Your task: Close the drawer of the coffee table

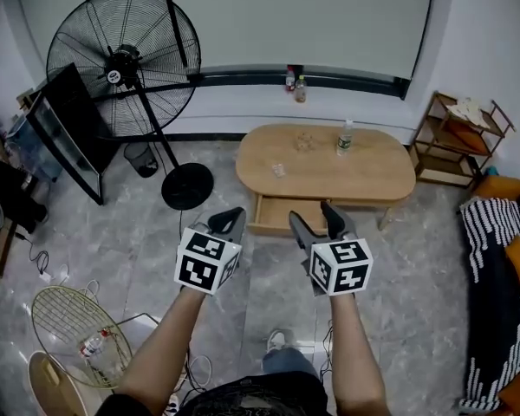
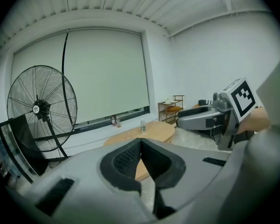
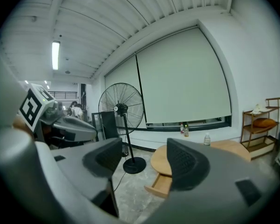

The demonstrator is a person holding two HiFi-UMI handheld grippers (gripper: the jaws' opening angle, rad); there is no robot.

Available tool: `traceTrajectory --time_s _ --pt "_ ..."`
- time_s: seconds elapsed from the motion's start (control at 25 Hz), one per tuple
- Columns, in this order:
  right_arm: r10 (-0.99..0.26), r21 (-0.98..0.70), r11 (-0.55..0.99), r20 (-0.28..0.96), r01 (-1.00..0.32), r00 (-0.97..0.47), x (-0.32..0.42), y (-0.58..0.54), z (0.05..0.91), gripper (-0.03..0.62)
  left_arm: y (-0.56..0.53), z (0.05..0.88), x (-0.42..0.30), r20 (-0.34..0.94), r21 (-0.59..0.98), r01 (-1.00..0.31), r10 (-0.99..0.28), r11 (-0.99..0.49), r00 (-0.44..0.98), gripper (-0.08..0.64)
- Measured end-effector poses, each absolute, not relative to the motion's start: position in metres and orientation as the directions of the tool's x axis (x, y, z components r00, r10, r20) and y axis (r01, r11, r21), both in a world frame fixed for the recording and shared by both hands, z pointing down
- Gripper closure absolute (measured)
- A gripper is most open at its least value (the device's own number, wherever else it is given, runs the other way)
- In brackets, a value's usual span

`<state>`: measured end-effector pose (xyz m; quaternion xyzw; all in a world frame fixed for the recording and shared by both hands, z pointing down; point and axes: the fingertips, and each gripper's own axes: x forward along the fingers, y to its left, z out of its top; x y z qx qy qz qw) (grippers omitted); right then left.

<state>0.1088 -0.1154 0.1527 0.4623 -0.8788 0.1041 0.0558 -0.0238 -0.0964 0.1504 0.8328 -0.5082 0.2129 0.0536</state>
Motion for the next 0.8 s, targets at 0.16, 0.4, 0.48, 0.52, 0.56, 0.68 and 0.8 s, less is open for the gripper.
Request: traceTrajectory --time_s 0.16,0.4,0.48,0.52,0.56,0.68,0.8 --pt "-0.797 -0.146 0.549 0.205 -0.823 -0.568 0.111 -0.137 0.164 0.302 -0.119 0.159 -0.022 0.411 -0.126 -0.873 -0.825 -0.471 0.386 0.555" --pt "-0.78 -0.163 0.556 0.236 -0.815 -0.579 0.108 -0.163 0.18 0.296 -0.143 0.174 -0.027 0.438 -0.114 -0.879 -0.818 -0.463 0.373 0.555" --pt "-0.777 -0.166 0.554 0.248 -0.816 -0.578 0.105 -0.169 0.185 0.295 -0.147 0.178 -0.032 0.444 -0.11 -0.881 -0.815 -0.461 0.371 0.555" --pt "-0.777 -0.169 0.551 0.253 -0.817 -0.576 0.103 -0.172 0.188 0.294 -0.15 0.181 -0.035 0.447 -0.106 -0.881 -0.813 -0.462 0.372 0.555" --pt "-0.777 -0.171 0.548 0.257 -0.818 -0.575 0.101 -0.176 0.19 0.293 -0.153 0.184 -0.038 0.449 -0.101 -0.881 -0.811 -0.462 0.374 0.555" --pt "-0.78 -0.168 0.542 0.265 -0.824 -0.567 0.089 -0.188 0.198 0.29 -0.167 0.192 -0.051 0.451 -0.081 -0.884 -0.808 -0.46 0.379 0.555" --pt "-0.783 -0.154 0.535 0.28 -0.831 -0.556 0.079 -0.202 0.206 0.275 -0.188 0.201 -0.062 0.446 -0.059 -0.884 -0.805 -0.463 0.392 0.555"
